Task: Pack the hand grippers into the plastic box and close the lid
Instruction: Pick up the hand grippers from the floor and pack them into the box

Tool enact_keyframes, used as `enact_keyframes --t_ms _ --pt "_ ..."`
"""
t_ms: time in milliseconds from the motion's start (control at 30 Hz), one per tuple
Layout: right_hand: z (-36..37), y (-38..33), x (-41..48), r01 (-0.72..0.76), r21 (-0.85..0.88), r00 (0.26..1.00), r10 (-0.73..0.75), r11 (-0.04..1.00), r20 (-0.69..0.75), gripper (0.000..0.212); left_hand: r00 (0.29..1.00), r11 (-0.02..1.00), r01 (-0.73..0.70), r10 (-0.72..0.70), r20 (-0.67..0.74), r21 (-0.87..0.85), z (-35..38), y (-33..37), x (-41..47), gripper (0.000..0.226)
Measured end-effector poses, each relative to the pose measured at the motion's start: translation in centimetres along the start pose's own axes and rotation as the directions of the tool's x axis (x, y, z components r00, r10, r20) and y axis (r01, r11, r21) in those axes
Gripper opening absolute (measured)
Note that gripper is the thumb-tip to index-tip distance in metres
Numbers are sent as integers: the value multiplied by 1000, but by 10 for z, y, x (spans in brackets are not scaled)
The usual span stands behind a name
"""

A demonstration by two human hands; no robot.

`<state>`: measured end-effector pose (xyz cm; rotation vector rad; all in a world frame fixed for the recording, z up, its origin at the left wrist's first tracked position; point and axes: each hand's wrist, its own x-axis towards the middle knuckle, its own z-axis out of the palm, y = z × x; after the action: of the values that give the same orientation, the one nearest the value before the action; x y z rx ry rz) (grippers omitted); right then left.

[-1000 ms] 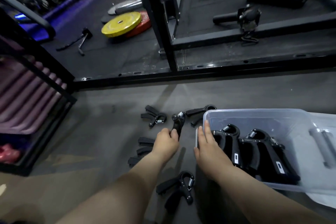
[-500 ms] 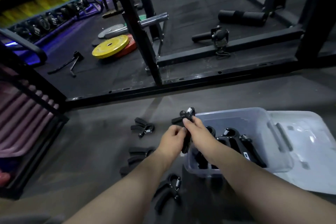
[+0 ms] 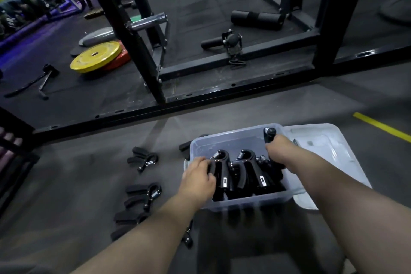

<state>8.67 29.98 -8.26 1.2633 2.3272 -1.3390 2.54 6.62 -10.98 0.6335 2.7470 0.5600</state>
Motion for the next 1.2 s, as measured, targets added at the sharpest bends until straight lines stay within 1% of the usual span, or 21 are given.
enact_keyframes --t_ms 67,133,233,400,567,633,733,833,867,933,1033,1100,1200 --pt "0 6 3 3 -162 1000 -3 987 3 26 999 998 38 -38 3 46 4 -7 1 52" --pt "8 13 9 0 -241 1000 -2 970 -11 25 998 995 59 -60 14 81 8 -13 2 56" --pt "20 27 15 -18 -300 999 5 954 -43 24 1000 992 22 -21 -4 125 11 -20 1 59" --pt "39 41 18 -85 -371 995 62 925 -71 30 1000 993 1 -1 1 115 20 -26 1 61" --pt "46 46 28 -105 -357 991 67 928 -117 28 1000 995 -10 9 10 98 29 -29 -2 60" --pt "45 46 32 -93 -351 994 68 932 -83 28 1000 995 -17 17 7 98 30 -31 -2 60" --pt "41 36 32 -52 -436 994 89 898 65 35 999 994 -34 36 -14 103 33 -34 -3 58" --pt "33 18 31 18 -617 978 115 787 175 44 998 995 -38 41 -36 87 35 -35 -3 57" --pt "29 13 29 38 -651 972 123 758 200 47 998 996 -40 44 -40 84 35 -35 -3 57" --pt "26 7 28 67 -678 968 117 732 221 50 998 996 -40 43 -43 76 35 -35 -3 56" --pt "25 12 26 70 -644 972 94 761 216 40 998 998 -31 34 -55 57 35 -34 -4 56" --pt "25 23 27 59 -634 968 111 771 225 36 998 998 -30 33 -60 49 35 -34 -4 57" --pt "26 30 30 40 -656 964 144 754 224 36 997 998 -38 41 -70 46 35 -34 -3 57"
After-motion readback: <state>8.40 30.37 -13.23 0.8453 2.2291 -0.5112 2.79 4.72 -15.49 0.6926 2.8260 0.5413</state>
